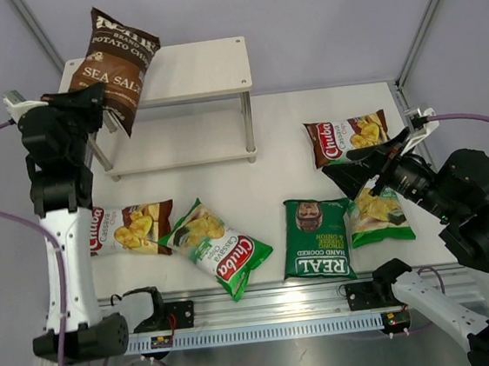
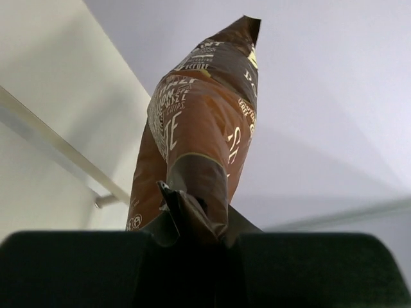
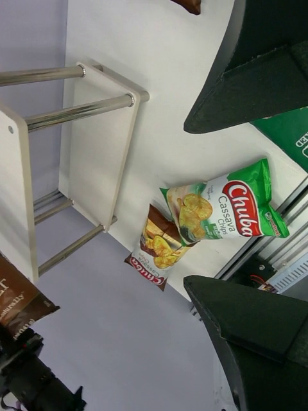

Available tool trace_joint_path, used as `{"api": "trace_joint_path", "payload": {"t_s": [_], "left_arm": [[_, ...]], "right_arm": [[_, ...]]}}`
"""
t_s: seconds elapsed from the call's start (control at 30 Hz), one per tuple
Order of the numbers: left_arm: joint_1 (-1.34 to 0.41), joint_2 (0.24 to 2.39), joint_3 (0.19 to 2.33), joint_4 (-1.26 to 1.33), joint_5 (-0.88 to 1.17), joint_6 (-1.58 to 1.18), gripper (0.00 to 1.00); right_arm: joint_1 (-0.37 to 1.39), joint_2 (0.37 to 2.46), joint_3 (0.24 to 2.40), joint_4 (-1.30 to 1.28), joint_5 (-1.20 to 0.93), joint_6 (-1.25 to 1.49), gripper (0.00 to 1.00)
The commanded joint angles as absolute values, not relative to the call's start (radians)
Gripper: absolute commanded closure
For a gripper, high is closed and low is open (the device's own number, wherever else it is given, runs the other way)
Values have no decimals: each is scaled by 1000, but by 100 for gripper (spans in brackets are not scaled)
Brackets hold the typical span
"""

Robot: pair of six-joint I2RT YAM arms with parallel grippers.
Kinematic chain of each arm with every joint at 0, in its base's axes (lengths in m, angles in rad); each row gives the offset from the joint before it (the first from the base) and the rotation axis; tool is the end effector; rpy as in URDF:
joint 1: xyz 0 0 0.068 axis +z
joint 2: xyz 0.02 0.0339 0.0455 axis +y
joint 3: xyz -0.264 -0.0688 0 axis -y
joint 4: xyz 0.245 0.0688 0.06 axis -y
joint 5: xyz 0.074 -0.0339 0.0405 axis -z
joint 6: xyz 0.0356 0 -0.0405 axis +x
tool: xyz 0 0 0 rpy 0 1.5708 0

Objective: Place and organize the chips bags onto the shelf

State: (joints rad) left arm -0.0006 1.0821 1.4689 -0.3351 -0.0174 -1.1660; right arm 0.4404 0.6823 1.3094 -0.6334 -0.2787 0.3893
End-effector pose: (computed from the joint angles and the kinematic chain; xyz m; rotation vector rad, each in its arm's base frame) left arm 0.2098 0.0005 0.5002 -0.8875 1.3202 -0.9111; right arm 0.0741 0.0457 0.4716 -0.2686 1.6227 0.8616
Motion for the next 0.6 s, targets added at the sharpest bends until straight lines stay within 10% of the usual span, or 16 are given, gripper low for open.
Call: {"api": "trace_joint_path", "payload": {"t_s": [0.0, 0.57], "left_arm": [[164, 1178, 1545, -249, 169, -1343, 100], [350, 1465, 1675, -377, 189, -1427, 90]], "right_arm": [[445, 666, 1282, -597, -270, 393, 0], [445, 677, 1184, -528, -344, 374, 0]]}}
